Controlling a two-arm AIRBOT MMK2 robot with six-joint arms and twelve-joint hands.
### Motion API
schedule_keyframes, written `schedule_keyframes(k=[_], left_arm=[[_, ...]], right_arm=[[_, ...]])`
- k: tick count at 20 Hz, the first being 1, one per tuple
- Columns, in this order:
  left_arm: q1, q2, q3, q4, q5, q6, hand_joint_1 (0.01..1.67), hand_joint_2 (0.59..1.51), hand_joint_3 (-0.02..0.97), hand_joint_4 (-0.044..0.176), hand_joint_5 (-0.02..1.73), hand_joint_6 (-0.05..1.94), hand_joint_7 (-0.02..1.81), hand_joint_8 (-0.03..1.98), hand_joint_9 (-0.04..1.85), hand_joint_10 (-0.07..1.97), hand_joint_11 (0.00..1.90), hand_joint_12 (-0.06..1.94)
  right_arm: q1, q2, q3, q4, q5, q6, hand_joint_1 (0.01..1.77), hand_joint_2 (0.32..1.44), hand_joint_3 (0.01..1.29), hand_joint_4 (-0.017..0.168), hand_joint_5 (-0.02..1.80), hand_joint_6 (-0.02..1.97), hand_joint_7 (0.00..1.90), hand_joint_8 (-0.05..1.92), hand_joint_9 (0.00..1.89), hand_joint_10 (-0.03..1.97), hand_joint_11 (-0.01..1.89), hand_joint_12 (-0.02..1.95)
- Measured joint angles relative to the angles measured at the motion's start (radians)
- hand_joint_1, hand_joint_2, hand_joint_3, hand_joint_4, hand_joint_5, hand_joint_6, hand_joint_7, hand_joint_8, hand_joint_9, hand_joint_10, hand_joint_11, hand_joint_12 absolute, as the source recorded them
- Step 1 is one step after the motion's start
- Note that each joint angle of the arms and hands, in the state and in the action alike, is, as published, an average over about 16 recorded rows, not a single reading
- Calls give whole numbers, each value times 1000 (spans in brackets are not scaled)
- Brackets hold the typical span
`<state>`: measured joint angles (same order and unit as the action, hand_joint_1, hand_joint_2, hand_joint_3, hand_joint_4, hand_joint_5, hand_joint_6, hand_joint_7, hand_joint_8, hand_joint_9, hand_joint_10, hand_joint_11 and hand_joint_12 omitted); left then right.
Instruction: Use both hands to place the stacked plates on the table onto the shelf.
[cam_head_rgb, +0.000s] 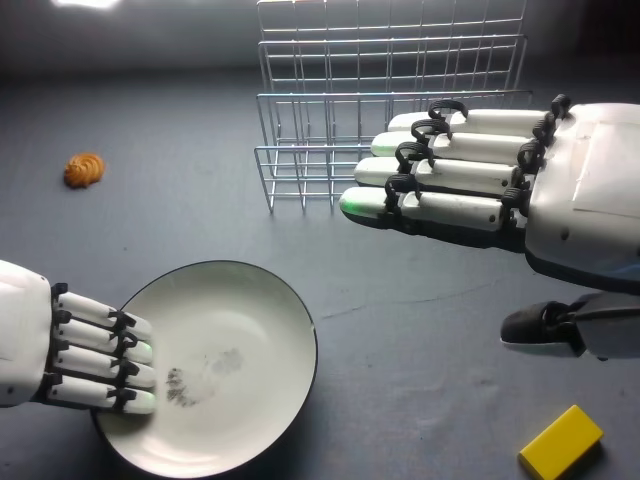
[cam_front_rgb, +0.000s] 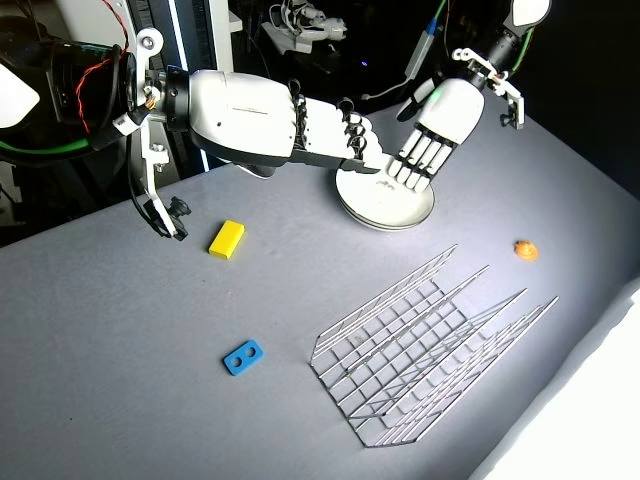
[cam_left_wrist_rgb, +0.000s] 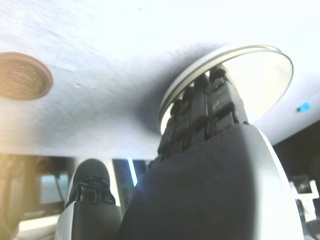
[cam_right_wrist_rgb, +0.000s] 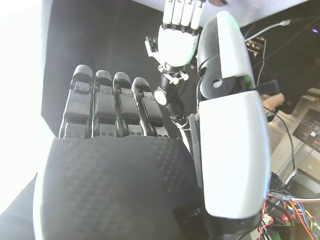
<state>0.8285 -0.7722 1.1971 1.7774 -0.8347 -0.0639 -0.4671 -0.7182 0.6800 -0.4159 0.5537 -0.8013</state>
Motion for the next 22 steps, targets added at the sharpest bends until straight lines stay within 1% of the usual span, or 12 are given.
schedule_keyframes(k=[5, 10, 16, 22], left_arm=[[5, -2, -45, -31, 48, -12, 13, 1157, 22, -5, -9, -20, -5, -14, 17, 7, 16, 8], [11, -6, -97, -79, 99, -23, 16, 1161, 22, -4, -8, -17, -5, -12, 17, 7, 16, 8], [18, -10, -148, -145, 151, -25, 19, 1167, 22, -2, -8, -12, -4, -9, 17, 6, 17, 9], [23, -14, -174, -195, 184, -25, 20, 1166, 22, -2, -3, -10, -2, -2, 17, 6, 17, 9]], right_arm=[[9, -21, 1, 2, -28, -53, 1087, 1023, 19, 2, 22, 19, 21, 13, 13, 5, 31, 58], [21, -75, 13, 3, -67, -142, 1085, 1022, 18, 2, 19, 20, 20, 13, 13, 5, 24, 82], [41, -184, 64, 5, -129, -260, 1070, 1023, 18, 2, 17, 19, 20, 13, 13, 5, 14, 85], [52, -316, 142, 7, -179, -356, 1058, 1026, 18, 2, 14, 20, 20, 13, 13, 6, 22, 45]])
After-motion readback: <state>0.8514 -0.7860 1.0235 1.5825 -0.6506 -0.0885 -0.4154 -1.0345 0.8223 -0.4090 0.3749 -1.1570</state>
